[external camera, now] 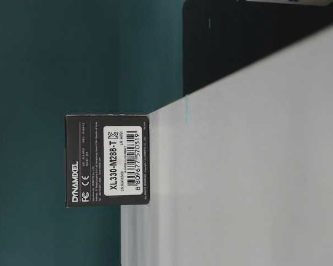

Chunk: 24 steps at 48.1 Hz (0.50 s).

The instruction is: Place the box from the black base onto the white base.

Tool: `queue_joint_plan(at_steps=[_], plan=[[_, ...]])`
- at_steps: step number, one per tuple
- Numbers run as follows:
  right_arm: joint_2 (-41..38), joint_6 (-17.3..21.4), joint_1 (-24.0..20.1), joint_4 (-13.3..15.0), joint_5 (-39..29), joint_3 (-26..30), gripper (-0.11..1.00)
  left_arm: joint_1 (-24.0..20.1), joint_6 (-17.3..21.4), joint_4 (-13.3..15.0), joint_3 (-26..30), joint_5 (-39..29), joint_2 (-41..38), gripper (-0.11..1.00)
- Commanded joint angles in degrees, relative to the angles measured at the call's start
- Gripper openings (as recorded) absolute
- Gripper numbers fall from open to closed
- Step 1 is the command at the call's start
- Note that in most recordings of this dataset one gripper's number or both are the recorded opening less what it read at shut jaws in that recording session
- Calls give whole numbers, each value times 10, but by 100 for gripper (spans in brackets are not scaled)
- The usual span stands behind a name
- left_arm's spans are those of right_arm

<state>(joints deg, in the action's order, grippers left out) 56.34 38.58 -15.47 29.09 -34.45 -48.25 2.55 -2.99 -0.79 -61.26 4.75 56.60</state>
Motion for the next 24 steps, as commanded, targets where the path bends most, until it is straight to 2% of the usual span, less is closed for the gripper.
queue_joint_plan(at_steps=[1, 24], plan=[[-2, 1, 0, 0, 3, 2, 100, 0, 1, -1, 16, 6, -2, -5], [-1, 1, 0, -3, 5, -9, 100, 2, 0, -2, 18, 18, -5, -5]])
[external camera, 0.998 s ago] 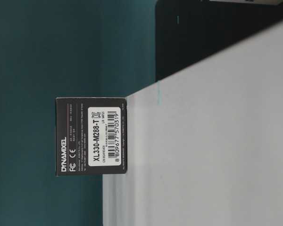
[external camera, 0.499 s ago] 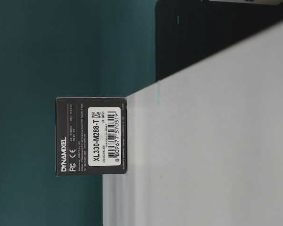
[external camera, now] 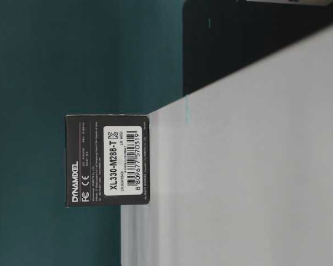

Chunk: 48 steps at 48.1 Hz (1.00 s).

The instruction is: Place the box from the black base onto the white base.

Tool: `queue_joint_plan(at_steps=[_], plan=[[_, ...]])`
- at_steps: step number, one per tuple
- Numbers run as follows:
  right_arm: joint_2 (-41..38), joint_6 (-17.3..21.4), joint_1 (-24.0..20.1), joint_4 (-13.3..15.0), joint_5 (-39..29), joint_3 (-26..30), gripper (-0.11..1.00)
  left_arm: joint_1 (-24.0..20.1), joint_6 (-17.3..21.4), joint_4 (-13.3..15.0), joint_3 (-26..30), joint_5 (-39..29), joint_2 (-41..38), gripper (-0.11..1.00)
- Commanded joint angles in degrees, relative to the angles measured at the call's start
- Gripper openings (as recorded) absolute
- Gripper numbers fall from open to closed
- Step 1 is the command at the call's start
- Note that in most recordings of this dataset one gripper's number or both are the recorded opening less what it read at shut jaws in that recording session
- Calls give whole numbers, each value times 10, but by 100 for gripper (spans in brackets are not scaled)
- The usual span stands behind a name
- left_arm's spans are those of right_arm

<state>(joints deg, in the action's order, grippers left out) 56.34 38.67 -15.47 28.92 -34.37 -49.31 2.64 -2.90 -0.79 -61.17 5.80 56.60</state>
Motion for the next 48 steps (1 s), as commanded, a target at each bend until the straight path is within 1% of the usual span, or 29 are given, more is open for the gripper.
queue_joint_plan(at_steps=[1, 19, 31, 48], plan=[[-2, 0, 0, -1, 5, 1, 100, 1, -1, -1, 17, 8, -4, -5], [-1, -1, 0, -1, 9, -5, 99, 4, 1, -2, 17, 8, -5, -5], [10, -1, 0, -1, 35, -6, 99, 4, 1, -2, 17, 4, -3, -5], [40, -1, 0, -1, 45, -33, 99, 4, 1, -2, 15, -8, -11, -5]])
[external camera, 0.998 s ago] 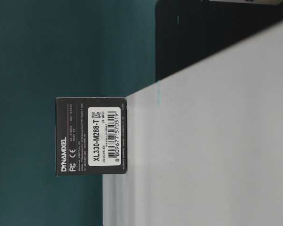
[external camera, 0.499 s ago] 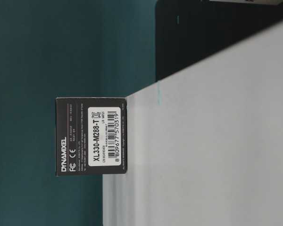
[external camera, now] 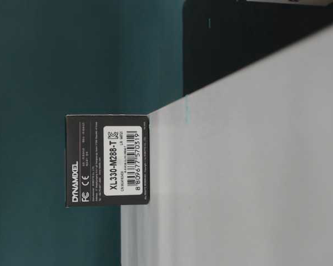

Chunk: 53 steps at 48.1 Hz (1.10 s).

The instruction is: Place the box from the black base onto the white base.

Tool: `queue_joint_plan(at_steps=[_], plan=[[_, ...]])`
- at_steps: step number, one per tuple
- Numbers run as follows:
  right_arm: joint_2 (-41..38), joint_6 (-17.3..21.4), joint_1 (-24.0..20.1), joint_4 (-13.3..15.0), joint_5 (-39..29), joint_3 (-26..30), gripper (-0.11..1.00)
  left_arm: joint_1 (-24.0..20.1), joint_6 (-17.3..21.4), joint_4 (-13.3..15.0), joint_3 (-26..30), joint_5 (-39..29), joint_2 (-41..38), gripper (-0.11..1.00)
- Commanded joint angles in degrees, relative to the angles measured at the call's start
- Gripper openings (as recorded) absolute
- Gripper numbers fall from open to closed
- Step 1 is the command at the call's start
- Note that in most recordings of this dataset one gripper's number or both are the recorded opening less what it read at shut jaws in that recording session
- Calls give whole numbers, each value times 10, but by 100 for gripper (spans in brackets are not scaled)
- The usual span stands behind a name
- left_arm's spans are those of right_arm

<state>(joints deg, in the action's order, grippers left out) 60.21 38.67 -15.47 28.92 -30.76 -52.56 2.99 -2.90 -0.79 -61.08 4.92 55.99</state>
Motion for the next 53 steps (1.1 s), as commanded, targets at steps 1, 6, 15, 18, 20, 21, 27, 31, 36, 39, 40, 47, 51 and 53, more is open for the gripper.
queue_joint_plan(at_steps=[1, 6, 15, 18, 20, 21, 27, 31, 36, 39, 40, 47, 51, 53], plan=[[3, -2, 0, -1, 12, -2, 99, 1, 2, -2, 13, 0, -4, -5], [4, -1, 1, -1, 25, -5, 99, 1, 4, -2, 12, 0, -4, -5], [7, -2, 12, -1, 30, -11, 99, 1, 2, -2, 12, 1, -12, -5], [10, -3, 16, -1, 30, -12, 99, 1, 2, -2, 12, 0, -13, -5], [13, -3, 17, -1, 29, -14, 99, 2, 0, -2, 13, 1, -12, -5], [14, -3, 18, 0, 30, -16, 99, 1, 0, -2, 13, 3, -11, -5], [20, -3, 19, 0, 31, -18, 99, 4, 0, -2, 14, 4, -9, -5], [21, -3, 19, 0, 39, -18, 99, 4, 0, -1, 15, 1, -11, -5], [21, -4, 19, 0, 45, -18, 99, 5, -1, -2, 16, 1, -11, -5], [21, -4, 19, -1, 42, -19, 99, 6, -1, -2, 16, 1, -6, -5], [21, -4, 19, 0, 42, -20, 99, 6, 0, -2, 16, 1, -6, -5], [22, -4, 19, 0, 41, -31, 99, 6, 1, -2, 15, 1, 1, -5], [23, -3, 19, 0, 41, -35, 99, 6, 0, -2, 15, 0, 4, -5], [23, -3, 19, 0, 41, -37, 99, 6, 0, -2, 16, 0, 4, -5]])
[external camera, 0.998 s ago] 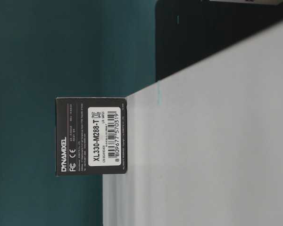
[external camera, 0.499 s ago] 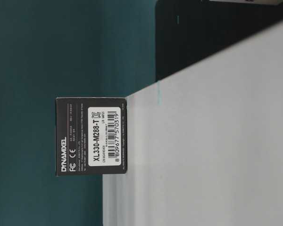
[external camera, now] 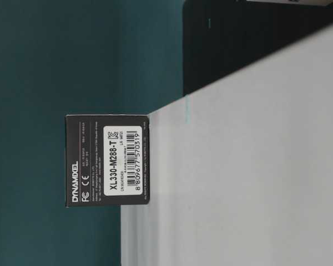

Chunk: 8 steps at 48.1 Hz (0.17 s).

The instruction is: Place the box from the black base onto the white base.

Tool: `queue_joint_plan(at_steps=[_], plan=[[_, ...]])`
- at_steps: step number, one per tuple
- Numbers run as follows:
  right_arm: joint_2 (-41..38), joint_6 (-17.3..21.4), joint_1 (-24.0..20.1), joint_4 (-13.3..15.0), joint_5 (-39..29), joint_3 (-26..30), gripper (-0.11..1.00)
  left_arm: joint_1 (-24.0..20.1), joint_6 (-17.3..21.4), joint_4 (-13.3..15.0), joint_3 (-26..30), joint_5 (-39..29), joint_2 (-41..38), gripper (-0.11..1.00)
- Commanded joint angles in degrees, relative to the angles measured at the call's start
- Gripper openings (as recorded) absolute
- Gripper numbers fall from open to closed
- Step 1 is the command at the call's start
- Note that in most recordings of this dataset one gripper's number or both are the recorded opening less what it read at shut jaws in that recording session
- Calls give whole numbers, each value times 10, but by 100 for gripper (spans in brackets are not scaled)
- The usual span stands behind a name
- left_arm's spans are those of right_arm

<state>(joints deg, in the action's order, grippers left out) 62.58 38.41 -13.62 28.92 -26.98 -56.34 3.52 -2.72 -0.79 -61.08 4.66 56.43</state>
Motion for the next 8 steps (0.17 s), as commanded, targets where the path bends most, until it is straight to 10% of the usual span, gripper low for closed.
queue_joint_plan(at_steps=[1, 8], plan=[[-1, 0, 2, -1, 4, 0, 99, 1, -2, -2, 16, 3, -1, -5], [4, 0, 2, 0, 4, -4, 99, 1, -3, -2, 14, 3, -2, -5]])
